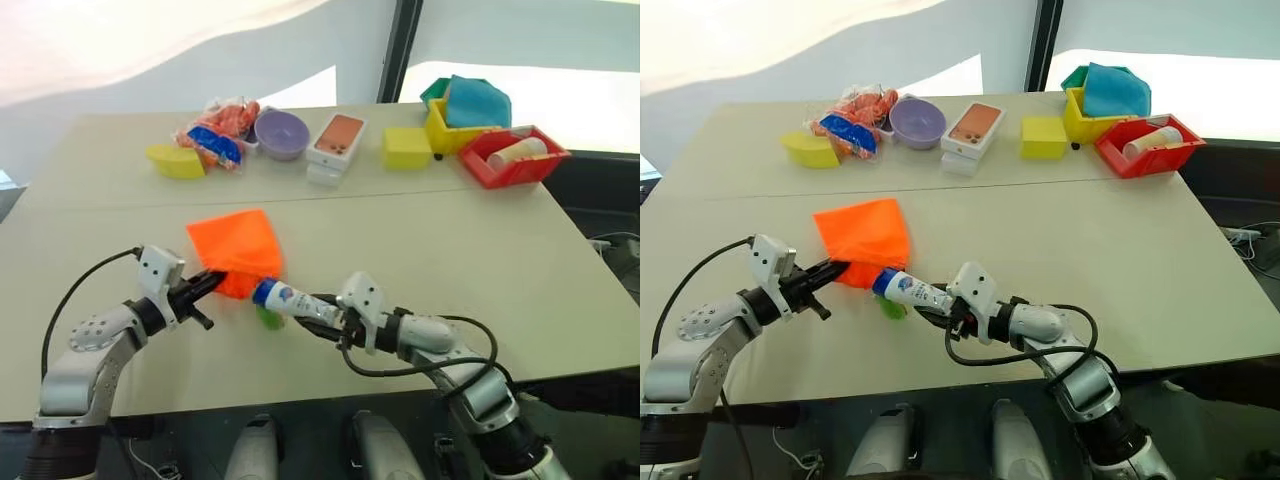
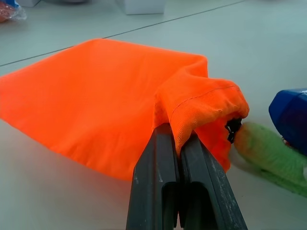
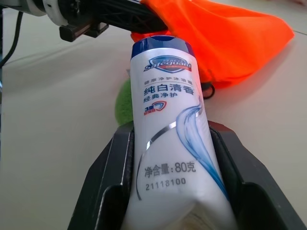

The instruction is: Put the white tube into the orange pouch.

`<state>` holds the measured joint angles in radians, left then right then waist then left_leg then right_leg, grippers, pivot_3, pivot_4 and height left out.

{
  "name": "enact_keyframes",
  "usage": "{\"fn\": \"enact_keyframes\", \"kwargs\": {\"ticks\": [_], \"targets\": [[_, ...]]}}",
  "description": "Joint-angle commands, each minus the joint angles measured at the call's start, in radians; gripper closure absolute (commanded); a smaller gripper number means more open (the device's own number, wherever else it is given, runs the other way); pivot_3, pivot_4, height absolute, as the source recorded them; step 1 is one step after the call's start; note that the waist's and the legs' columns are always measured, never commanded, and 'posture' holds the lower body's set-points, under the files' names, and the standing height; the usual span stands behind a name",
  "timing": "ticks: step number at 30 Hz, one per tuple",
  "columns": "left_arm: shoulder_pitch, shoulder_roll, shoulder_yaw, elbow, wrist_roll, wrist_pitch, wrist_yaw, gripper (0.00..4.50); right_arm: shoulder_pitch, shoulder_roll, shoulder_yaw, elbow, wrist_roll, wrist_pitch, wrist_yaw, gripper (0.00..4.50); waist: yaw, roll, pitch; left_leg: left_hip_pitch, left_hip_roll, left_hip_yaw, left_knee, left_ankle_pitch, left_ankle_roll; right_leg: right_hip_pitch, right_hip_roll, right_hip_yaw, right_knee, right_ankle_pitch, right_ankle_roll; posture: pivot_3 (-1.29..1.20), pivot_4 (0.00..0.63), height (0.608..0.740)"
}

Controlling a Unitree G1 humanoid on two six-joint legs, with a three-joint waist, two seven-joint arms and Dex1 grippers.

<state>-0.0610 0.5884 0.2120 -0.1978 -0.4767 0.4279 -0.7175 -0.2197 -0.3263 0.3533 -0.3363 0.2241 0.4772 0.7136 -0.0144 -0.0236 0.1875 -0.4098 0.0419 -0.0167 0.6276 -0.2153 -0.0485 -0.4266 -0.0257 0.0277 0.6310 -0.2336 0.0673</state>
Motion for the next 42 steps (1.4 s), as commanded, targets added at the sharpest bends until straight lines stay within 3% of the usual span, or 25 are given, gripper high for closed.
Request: {"fn": "enact_keyframes", "kwargs": {"ticks": [1, 12, 32, 42], "targets": [[-0.016, 0.013, 0.007, -0.035, -0.015, 0.003, -0.013, 4.5, -0.047, 0.048, -0.001, 0.011, 0.041, 0.012, 0.005, 2.86, 0.0, 0.0, 0.0, 0.0, 0.0, 0.0, 0.0, 0.0, 0.0, 0.0, 0.0, 0.0, 0.0, 0.0, 0.0, 0.0, 0.15, 0.74], [-0.049, 0.013, -0.012, -0.031, -0.006, 0.008, -0.015, 4.5, -0.092, 0.079, 0.018, 0.029, 0.061, 0.078, 0.018, 2.86, -0.001, 0.0, 0.0, 0.0, 0.0, 0.0, 0.0, 0.0, 0.0, 0.0, 0.0, 0.0, 0.0, 0.001, -0.001, 0.0, 0.15, 0.74], [-0.012, 0.056, -0.035, -0.146, -0.036, 0.073, -0.05, 4.5, -0.155, 0.249, -0.001, 0.153, 0.005, 0.115, -0.2, 2.86, -0.005, 0.0, 0.0, 0.0, 0.0, 0.0, -0.001, 0.0, 0.0, -0.001, 0.0, 0.0, 0.0, 0.002, -0.004, 0.0, 0.15, 0.74], [-0.001, 0.055, -0.07, -0.208, -0.057, 0.121, -0.067, 4.5, -0.282, 0.351, 0.03, 0.309, -0.09, 0.078, -0.298, 2.86, -0.006, 0.0, 0.0, 0.0, 0.0, 0.0, -0.001, 0.0, 0.0, -0.001, 0.0, 0.0, 0.0, 0.002, -0.004, 0.0, 0.15, 0.74]]}}
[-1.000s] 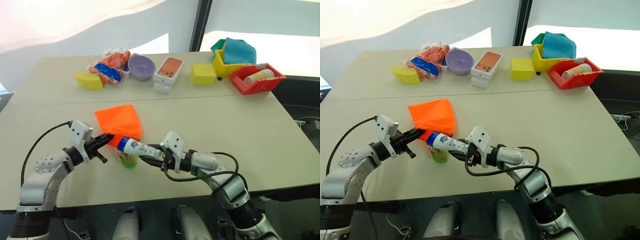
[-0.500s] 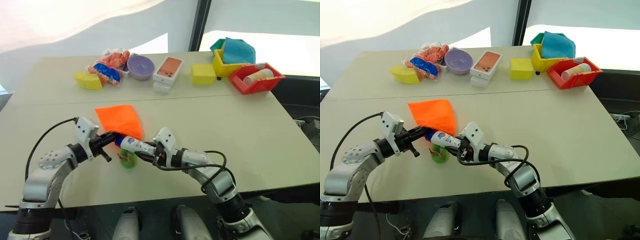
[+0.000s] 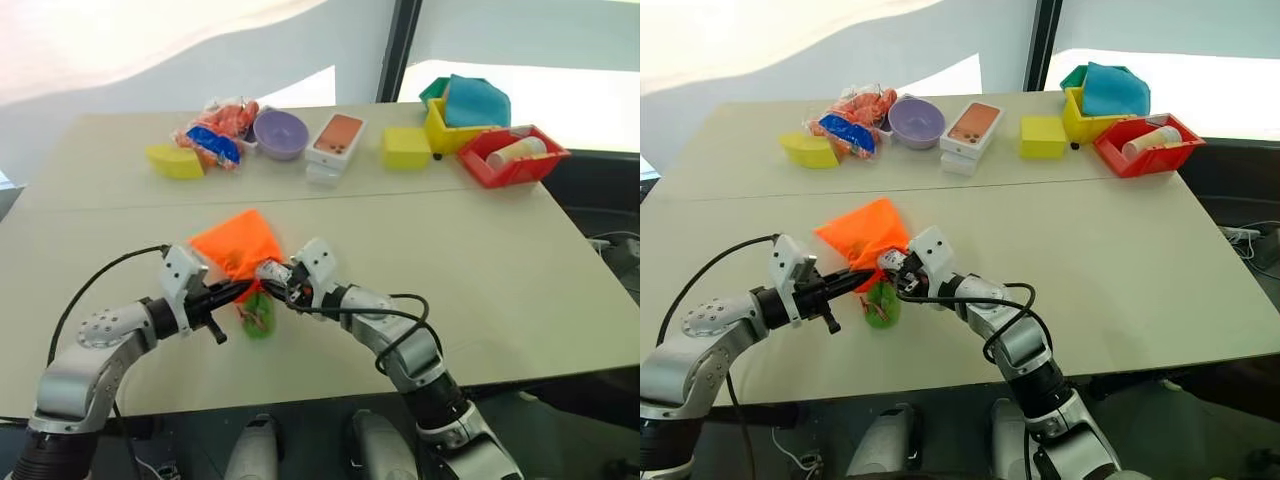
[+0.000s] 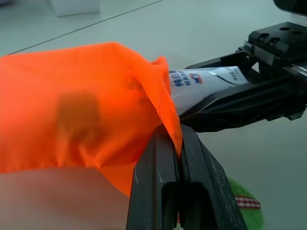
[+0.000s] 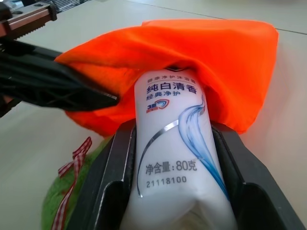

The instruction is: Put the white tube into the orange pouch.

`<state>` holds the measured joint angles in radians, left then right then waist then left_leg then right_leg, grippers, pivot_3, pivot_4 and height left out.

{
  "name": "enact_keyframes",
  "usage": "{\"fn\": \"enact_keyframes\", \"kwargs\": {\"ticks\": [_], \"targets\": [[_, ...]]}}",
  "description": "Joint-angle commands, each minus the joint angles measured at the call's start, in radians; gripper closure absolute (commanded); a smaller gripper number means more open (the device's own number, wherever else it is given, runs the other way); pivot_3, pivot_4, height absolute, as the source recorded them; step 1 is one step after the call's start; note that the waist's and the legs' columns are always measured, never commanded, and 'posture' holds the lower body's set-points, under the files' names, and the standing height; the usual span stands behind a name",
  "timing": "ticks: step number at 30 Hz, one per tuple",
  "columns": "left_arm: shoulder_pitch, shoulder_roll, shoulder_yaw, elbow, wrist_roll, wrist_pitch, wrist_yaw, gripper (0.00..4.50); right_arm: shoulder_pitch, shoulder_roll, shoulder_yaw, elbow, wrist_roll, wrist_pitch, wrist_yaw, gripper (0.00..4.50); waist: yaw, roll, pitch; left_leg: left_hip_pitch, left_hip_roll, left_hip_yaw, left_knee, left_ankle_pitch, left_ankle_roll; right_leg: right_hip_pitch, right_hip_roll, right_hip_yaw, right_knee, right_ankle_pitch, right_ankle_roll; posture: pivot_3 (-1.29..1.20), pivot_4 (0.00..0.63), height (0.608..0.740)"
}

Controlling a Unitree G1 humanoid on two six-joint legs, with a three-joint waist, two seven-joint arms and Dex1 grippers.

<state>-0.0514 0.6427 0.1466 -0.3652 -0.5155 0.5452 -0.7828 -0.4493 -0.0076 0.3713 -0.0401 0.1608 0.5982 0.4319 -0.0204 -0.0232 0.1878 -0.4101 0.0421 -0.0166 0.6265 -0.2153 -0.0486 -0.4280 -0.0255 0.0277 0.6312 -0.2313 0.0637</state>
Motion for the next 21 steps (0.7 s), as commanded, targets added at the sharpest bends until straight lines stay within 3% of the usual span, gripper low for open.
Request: {"fn": "enact_keyframes", "kwargs": {"ticks": [1, 15, 18, 21], "targets": [[-0.012, -0.002, -0.008, -0.04, -0.017, 0.003, 0.0, 4.5, -0.067, 0.042, 0.015, 0.03, -0.034, -0.048, -0.021, 2.86, 0.0, 0.0, 0.0, 0.0, 0.0, 0.0, 0.0, 0.0, 0.0, 0.0, 0.0, 0.0, 0.0, 0.0, 0.0, 0.0, 0.15, 0.74], [0.009, -0.011, -0.015, -0.063, -0.024, 0.017, 0.001, 4.5, -0.201, 0.169, 0.009, 0.276, -0.091, -0.133, -0.047, 2.86, -0.005, 0.0, 0.0, 0.0, 0.0, 0.0, -0.001, 0.0, 0.0, -0.001, 0.0, 0.0, 0.0, 0.0, 0.0, 0.0, 0.15, 0.74], [0.023, -0.019, 0.007, -0.045, -0.014, 0.002, 0.015, 4.5, -0.183, 0.155, 0.02, 0.241, -0.082, -0.116, -0.005, 1.72, -0.004, 0.0, 0.0, 0.0, 0.0, 0.0, -0.001, 0.0, 0.0, -0.001, 0.0, 0.0, 0.0, 0.0, 0.0, 0.0, 0.15, 0.74], [0.029, -0.037, 0.054, -0.008, -0.031, 0.002, 0.037, 4.5, -0.152, 0.111, 0.04, 0.169, -0.095, -0.106, 0.024, 0.3, -0.002, 0.001, 0.0, 0.0, 0.0, 0.0, -0.001, 0.0, 0.0, -0.001, 0.0, 0.0, 0.0, 0.0, 0.0, 0.0, 0.15, 0.74]]}}
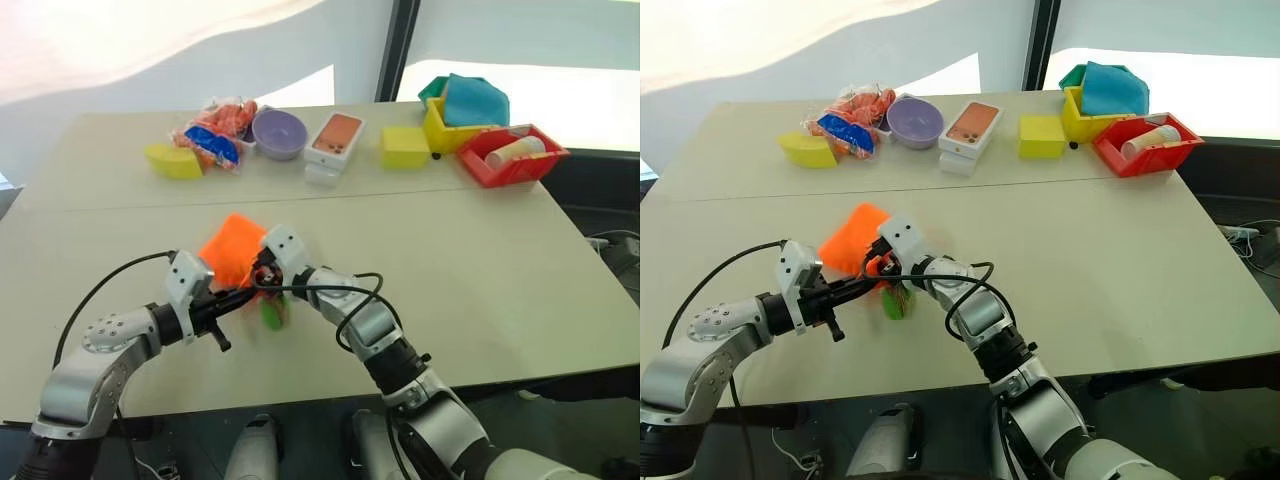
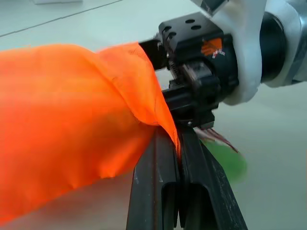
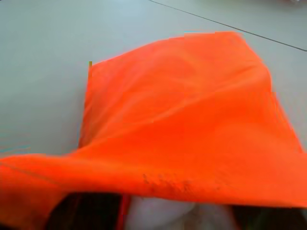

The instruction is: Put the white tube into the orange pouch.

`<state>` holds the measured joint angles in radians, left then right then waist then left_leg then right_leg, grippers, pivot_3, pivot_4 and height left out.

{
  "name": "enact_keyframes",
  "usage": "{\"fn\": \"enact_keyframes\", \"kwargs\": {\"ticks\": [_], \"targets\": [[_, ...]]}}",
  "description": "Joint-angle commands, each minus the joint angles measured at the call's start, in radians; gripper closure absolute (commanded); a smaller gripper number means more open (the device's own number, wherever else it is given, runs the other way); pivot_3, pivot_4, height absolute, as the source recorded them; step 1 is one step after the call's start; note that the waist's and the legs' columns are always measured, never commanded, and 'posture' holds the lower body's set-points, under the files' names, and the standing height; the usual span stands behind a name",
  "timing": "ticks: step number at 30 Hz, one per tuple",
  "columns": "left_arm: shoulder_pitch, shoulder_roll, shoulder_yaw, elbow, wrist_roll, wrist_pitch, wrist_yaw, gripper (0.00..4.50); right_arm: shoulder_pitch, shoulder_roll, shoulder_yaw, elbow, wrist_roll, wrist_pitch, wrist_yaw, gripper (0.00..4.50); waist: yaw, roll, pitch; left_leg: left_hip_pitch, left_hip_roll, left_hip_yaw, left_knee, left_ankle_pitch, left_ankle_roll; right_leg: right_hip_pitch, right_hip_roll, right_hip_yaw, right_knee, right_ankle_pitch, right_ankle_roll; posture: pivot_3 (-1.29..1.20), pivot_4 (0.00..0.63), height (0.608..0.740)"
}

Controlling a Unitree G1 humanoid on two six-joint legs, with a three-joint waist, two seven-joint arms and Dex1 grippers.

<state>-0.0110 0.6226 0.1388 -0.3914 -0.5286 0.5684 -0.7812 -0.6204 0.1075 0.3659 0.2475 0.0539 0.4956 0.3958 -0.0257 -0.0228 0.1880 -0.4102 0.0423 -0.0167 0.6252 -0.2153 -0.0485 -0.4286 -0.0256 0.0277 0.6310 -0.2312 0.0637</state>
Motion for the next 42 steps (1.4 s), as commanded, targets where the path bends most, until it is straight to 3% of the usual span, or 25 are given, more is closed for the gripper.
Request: {"fn": "enact_keyframes", "kwargs": {"ticks": [1, 9, 10, 12, 19, 29, 33, 42], "targets": [[-0.011, -0.022, 0.078, 0.031, -0.028, -0.018, 0.04, 4.5, 0.03, -0.02, 0.047, -0.143, 0.01, 0.003, 0.067, 0.03, 0.004, 0.0, 0.0, 0.0, 0.0, 0.0, 0.0, 0.0, 0.0, 0.0, 0.0, 0.0, 0.0, 0.0, 0.0, 0.0, 0.15, 0.74], [-0.023, -0.039, 0.153, 0.113, -0.12, 0.033, 0.057, 4.5, 0.129, -0.171, 0.032, -0.377, 0.078, 0.107, 0.199, 0.03, 0.0, 0.0, 0.0, 0.0, 0.0, 0.0, -0.002, 0.0, 0.0, -0.001, 0.001, 0.0, 0.0, 0.0, 0.0, 0.0, 0.15, 0.74], [-0.023, -0.04, 0.155, 0.115, -0.128, 0.04, 0.056, 4.5, 0.137, -0.18, 0.031, -0.392, 0.082, 0.112, 0.205, 0.27, 0.001, 0.0, 0.0, 0.0, 0.0, 0.0, -0.002, 0.0, 0.0, -0.001, 0.001, 0.0, 0.0, 0.0, 0.0, 0.0, 0.15, 0.74], [-0.023, -0.039, 0.159, 0.121, -0.14, 0.05, 0.056, 4.5, 0.15, -0.187, 0.029, -0.413, 0.104, 0.127, 0.221, 0.82, 0.002, 0.0, 0.0, 0.0, 0.0, 0.0, -0.002, 0.0, 0.0, -0.001, 0.001, 0.0, 0.0, 0.0, 0.0, 0.0, 0.15, 0.74], [-0.026, -0.028, 0.15, 0.135, -0.148, 0.064, 0.052, 4.5, 0.155, -0.177, 0.045, -0.412, 0.073, 0.131, 0.169, 4.43, 0.003, 0.0, 0.0, 0.0, 0.0, 0.0, -0.002, 0.0, 0.0, -0.001, 0.001, 0.0, 0.0, 0.0, 0.0, 0.0, 0.15, 0.74], [-0.008, -0.016, 0.153, 0.094, -0.158, 0.079, 0.046, 4.5, 0.069, -0.06, 0.084, -0.184, 0.003, 0.028, 0.083, 4.43, -0.001, 0.0, 0.0, 0.0, 0.0, 0.0, -0.002, 0.0, 0.0, -0.001, 0.001, 0.0, 0.0, 0.0, 0.0, 0.0, 0.15, 0.74], [0.038, 0.006, 0.178, 0.092, -0.137, 0.056, 0.043, 4.5, 0.069, -0.063, 0.08, -0.209, 0.005, 0.007, 0.104, 4.43, -0.01, 0.0, 0.0, 0.0, 0.0, 0.0, -0.003, 0.0, 0.0, -0.001, 0.0, 0.0, -0.001, 0.0, 0.0, 0.0, 0.15, 0.74], [0.073, 0.064, 0.243, 0.206, -0.042, -0.082, 0.023, 4.5, 0.156, -0.316, 0.034, -0.448, 0.051, -0.01, 0.295, 4.43, -0.017, 0.0, 0.0, 0.0, 0.0, 0.0, -0.004, 0.0, 0.0, -0.002, -0.001, 0.0, -0.001, -0.001, -0.001, 0.0, 0.15, 0.74]]}}
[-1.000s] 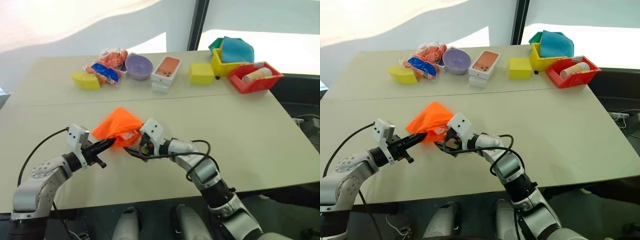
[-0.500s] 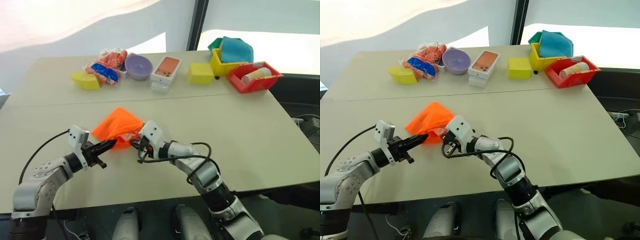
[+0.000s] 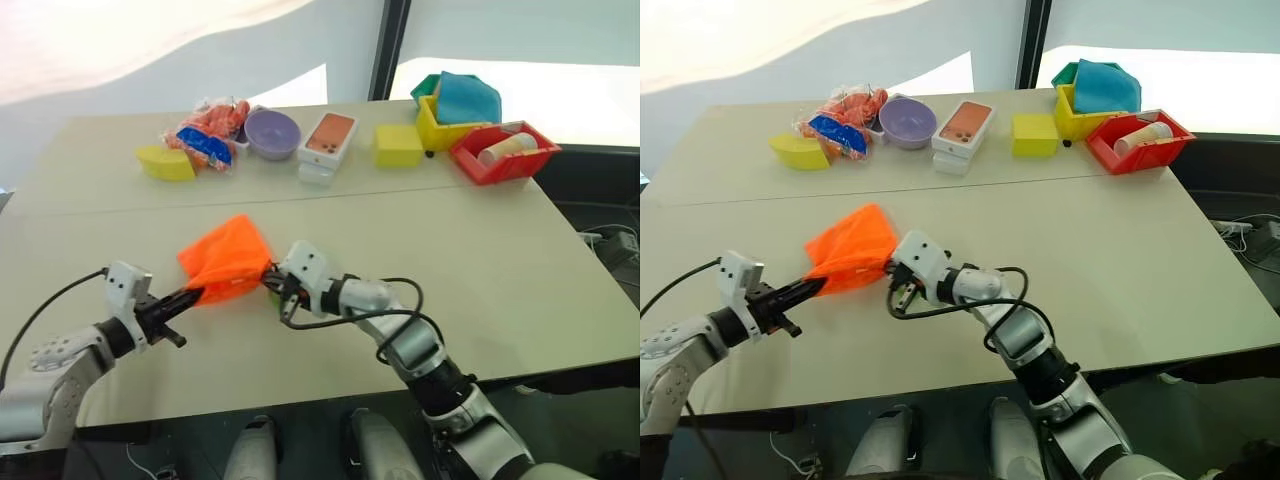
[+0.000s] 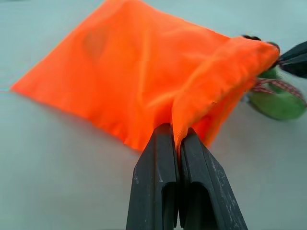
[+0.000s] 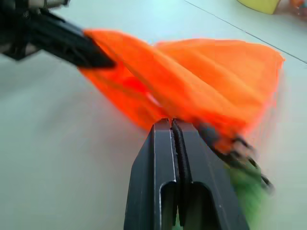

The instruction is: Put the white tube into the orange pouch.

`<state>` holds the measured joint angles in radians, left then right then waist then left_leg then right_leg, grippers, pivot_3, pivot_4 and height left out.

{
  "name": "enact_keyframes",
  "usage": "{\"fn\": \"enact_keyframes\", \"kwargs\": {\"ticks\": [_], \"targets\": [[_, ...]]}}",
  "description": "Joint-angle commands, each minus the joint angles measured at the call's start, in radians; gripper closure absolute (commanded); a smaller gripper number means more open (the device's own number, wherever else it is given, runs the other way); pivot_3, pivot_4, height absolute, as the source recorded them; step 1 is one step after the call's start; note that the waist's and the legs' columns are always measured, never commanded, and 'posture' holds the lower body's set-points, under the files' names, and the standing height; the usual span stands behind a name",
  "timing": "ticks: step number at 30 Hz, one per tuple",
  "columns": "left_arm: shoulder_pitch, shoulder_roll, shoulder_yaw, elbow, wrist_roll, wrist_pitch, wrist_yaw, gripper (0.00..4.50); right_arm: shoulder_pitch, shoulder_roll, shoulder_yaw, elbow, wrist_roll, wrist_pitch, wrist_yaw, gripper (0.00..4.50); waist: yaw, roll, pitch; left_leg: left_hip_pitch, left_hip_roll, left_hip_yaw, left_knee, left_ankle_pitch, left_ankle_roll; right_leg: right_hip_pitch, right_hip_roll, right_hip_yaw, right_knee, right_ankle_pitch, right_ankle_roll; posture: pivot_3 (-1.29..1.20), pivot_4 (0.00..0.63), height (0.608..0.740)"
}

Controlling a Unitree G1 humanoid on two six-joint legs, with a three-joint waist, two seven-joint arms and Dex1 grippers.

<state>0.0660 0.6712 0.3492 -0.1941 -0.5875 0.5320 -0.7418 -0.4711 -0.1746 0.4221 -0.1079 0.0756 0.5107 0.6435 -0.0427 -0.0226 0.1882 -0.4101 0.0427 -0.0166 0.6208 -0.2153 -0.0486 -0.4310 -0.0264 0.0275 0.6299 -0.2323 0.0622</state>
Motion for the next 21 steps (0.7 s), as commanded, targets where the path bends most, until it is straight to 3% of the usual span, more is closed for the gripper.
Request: {"fn": "enact_keyframes", "kwargs": {"ticks": [1, 4, 7, 9, 12, 18, 21], "targets": [[-0.01, 0.013, 0.032, 0.023, 0.023, -0.055, -0.014, 4.5, 0.011, -0.058, -0.018, -0.104, 0.035, -0.02, 0.07, 4.43, 0.0, 0.0, 0.0, 0.0, 0.0, 0.0, 0.0, 0.0, 0.0, 0.0, 0.0, 0.0, 0.0, 0.0, 0.0, 0.0, 0.15, 0.74], [-0.021, 0.002, 0.021, 0.04, 0.025, -0.07, -0.018, 4.5, 0.021, -0.077, -0.011, -0.115, 0.052, 0.004, 0.094, 3.57, -0.002, 0.0, 0.0, 0.0, 0.0, 0.0, -0.001, 0.0, 0.0, -0.001, 0.0, 0.0, 0.0, 0.0, 0.0, 0.0, 0.15, 0.74], [-0.025, -0.009, 0.012, 0.034, 0.016, -0.065, -0.02, 3.59, 0.019, -0.072, 0.0, -0.107, 0.041, 0.001, 0.088, 2.0, -0.001, 0.0, 0.0, 0.0, 0.001, 0.0, -0.003, 0.0, 0.0, -0.001, 0.001, 0.0, 0.0, 0.0, -0.001, 0.0, 0.15, 0.74], [-0.031, -0.013, 0.002, 0.029, 0.036, -0.078, -0.009, 2.54, 0.005, -0.065, 0.015, -0.086, 0.022, 0.005, 0.081, 0.96, -0.001, 0.0, 0.0, 0.0, 0.0, 0.0, -0.003, 0.0, 0.0, -0.001, 0.001, 0.0, 0.0, 0.0, -0.001, 0.0, 0.15, 0.74], [-0.042, -0.012, 0.004, 0.028, 0.037, -0.076, -0.007, 1.0, -0.005, -0.062, 0.039, -0.067, 0.009, 0.009, 0.087, 0.94, 0.0, -0.001, 0.0, 0.0, 0.0, 0.001, -0.003, 0.0, 0.0, -0.001, 0.001, 0.0, 0.0, 0.0, -0.001, 0.0, 0.15, 0.74], [-0.051, 0.014, 0.034, -0.01, 0.0, -0.051, -0.028, 1.0, -0.027, -0.034, 0.076, -0.008, -0.034, 0.023, 0.059, 0.94, -0.001, -0.001, 0.0, 0.0, 0.0, 0.001, -0.003, 0.0, 0.0, -0.001, 0.001, 0.0, 0.0, 0.0, -0.001, 0.0, 0.15, 0.74], [-0.045, 0.034, 0.047, -0.059, -0.04, -0.015, -0.043, 0.94, -0.027, -0.043, 0.079, 0.006, -0.07, 0.014, 0.038, 1.84, 0.0, -0.001, 0.0, 0.0, 0.0, 0.001, -0.003, 0.0, 0.0, -0.001, 0.001, 0.0, 0.0, 0.0, -0.001, 0.0, 0.15, 0.74]]}}
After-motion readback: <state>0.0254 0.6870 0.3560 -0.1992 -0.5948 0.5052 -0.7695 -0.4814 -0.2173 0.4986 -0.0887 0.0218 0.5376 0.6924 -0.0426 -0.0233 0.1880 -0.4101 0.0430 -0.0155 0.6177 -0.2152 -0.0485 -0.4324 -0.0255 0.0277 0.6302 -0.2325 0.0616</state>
